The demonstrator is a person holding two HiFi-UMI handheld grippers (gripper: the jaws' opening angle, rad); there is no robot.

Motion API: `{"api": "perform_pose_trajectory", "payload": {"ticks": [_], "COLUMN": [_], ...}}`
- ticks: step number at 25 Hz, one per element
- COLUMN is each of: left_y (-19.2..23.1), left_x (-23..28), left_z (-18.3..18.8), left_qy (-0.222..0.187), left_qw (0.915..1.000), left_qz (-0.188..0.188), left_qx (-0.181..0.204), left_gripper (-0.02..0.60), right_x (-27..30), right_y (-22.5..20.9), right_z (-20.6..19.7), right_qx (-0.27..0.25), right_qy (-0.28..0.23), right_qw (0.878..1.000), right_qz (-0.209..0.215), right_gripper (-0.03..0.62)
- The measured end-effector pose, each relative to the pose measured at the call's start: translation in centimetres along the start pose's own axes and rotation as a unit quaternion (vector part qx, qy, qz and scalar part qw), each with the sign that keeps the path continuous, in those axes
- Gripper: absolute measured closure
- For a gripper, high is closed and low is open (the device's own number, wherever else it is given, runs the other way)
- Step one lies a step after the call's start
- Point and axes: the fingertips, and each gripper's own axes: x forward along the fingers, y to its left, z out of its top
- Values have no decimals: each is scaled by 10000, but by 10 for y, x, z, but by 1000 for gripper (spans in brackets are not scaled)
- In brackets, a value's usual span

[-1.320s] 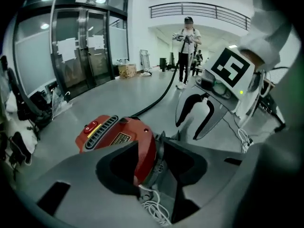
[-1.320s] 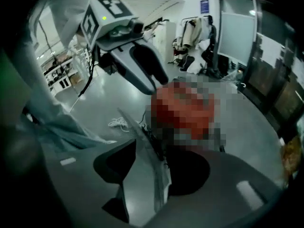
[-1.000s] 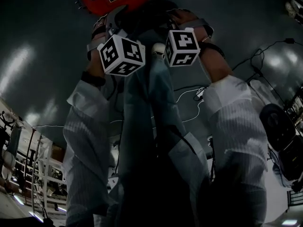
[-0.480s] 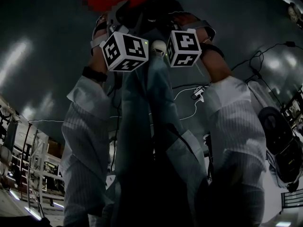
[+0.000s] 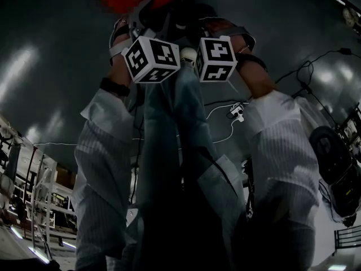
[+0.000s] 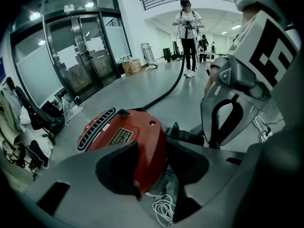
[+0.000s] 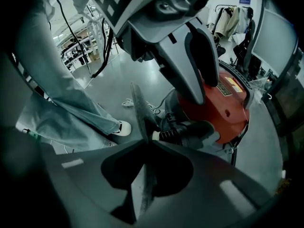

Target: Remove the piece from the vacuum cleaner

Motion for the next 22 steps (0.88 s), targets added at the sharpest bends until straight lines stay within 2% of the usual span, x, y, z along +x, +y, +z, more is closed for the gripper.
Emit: {"api": "perform_pose_trajectory", "payload": {"ticks": [7,22], "left_y": [6,5], "left_x": [2,1], "left_z": [2,8], "left_qy": [26,-4], "left_qw": [9998,9998], "left_qz": [-90,-72], "left_qx": [-173,-192], "left_gripper": [391,391], "right_x": [-2,-6], "right_y": [0,7], "right_z": [0,-1], "right_qx": [-108,-83], "right_qy": [-72,-176], "right_qw": [9994,9968], "right_qz": [317,772], "right_gripper": [559,553]}}
